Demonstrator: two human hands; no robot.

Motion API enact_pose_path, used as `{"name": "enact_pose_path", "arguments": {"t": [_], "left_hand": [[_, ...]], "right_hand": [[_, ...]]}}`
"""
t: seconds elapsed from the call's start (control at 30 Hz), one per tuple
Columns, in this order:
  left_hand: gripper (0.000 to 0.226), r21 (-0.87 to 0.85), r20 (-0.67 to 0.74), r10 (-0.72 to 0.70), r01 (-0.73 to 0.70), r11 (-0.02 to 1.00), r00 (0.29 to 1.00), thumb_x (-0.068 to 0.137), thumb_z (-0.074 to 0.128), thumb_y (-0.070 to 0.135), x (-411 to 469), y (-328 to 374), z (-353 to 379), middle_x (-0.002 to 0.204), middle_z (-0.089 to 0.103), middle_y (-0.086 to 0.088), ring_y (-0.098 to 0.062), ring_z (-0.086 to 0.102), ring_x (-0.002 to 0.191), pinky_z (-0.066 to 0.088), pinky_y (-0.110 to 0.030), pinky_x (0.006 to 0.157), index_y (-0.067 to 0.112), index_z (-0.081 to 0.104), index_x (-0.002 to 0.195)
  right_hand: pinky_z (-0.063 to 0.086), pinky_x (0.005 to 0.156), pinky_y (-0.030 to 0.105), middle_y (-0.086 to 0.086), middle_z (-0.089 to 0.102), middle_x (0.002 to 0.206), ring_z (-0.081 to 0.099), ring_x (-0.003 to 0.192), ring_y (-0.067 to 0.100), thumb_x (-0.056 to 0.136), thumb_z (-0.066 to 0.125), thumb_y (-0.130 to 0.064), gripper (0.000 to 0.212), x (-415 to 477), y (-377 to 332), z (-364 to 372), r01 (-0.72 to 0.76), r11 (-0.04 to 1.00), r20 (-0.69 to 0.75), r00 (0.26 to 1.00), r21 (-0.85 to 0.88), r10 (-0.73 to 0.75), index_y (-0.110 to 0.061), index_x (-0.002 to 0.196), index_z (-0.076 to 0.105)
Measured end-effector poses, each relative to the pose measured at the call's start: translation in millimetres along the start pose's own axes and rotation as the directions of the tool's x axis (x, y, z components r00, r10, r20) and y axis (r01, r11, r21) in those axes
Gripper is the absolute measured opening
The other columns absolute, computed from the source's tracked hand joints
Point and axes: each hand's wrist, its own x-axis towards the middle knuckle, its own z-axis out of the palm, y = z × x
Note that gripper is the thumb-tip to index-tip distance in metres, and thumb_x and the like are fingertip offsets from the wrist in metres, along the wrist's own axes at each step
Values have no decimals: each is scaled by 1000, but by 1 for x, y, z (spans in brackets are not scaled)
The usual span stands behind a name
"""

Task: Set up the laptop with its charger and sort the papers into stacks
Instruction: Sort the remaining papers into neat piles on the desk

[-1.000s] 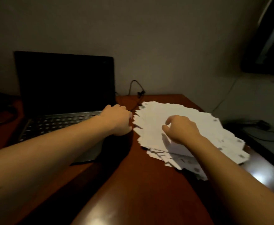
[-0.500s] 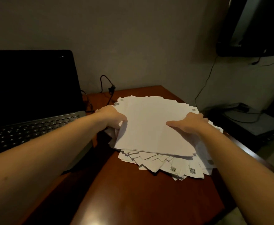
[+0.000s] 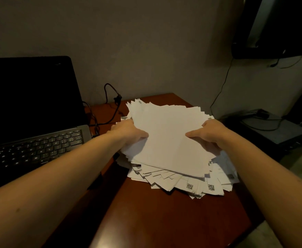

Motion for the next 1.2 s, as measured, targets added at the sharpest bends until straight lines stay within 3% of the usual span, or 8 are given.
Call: {"name": "enact_pose_path", "arguments": {"t": [0.17,0.27,0.43,0.57,0.7,0.83,0.97,1.2], "left_hand": [[60,125,-107,12,1,992,994,84,71,58,-8,3,-3,135,53,-8,-34,44,127,43,-47,103,21,57,129],[57,79,-164,45,-33,996,985,83,77,47,-10,5,-4,135,54,-6,-33,44,127,43,-44,101,24,57,131],[78,-507,-115,-94,23,862,989,75,86,4,-11,-4,-11,120,57,1,-30,60,106,58,-44,77,12,43,139],[16,-621,153,-156,217,753,976,85,78,6,-20,-10,-19,87,67,-3,-18,66,62,50,-27,47,0,65,92],[20,-580,237,12,131,804,971,82,82,14,-15,-22,-19,104,75,-3,-20,71,89,54,-29,69,14,72,100],[19,-477,71,87,-43,878,994,85,80,24,-21,-21,-18,94,63,9,-11,59,81,46,-27,69,20,65,96],[28,-538,-49,133,-138,832,990,88,78,24,-28,-24,-15,100,64,7,-9,60,81,46,-25,69,20,67,113],[20,-709,-91,186,-195,678,978,92,73,16,-41,-24,-16,99,68,10,-14,66,92,51,-31,75,25,62,107]], "right_hand": [[41,98,47,10,55,127,45,120,33,80,76,-54,59,-22,-7,-2,76,988,-180,979,-136,-100,-16,122,60],[51,88,40,3,62,121,57,105,25,84,78,-27,44,-24,-6,2,198,973,-140,974,121,-181,-15,120,57],[57,78,38,10,42,149,53,112,31,79,76,9,105,-32,-4,-8,88,795,-87,995,601,-45,-27,157,16],[50,56,27,15,62,126,64,87,26,82,77,-1,59,-36,5,-13,-118,778,92,993,617,78,-7,134,49],[52,60,29,10,69,107,65,86,26,82,77,-4,35,-34,15,-12,-87,810,86,995,580,46,-2,114,62],[54,95,45,11,64,122,61,112,35,84,77,-9,40,-44,12,-9,48,885,-46,998,463,-30,-7,120,60],[53,84,37,9,64,122,60,110,30,86,76,-11,42,-58,12,-10,194,864,-174,977,465,-126,-10,125,59],[52,73,26,1,64,105,62,96,21,86,75,-8,39,-75,5,-22,299,744,-320,940,598,-121,-10,122,61]]}}
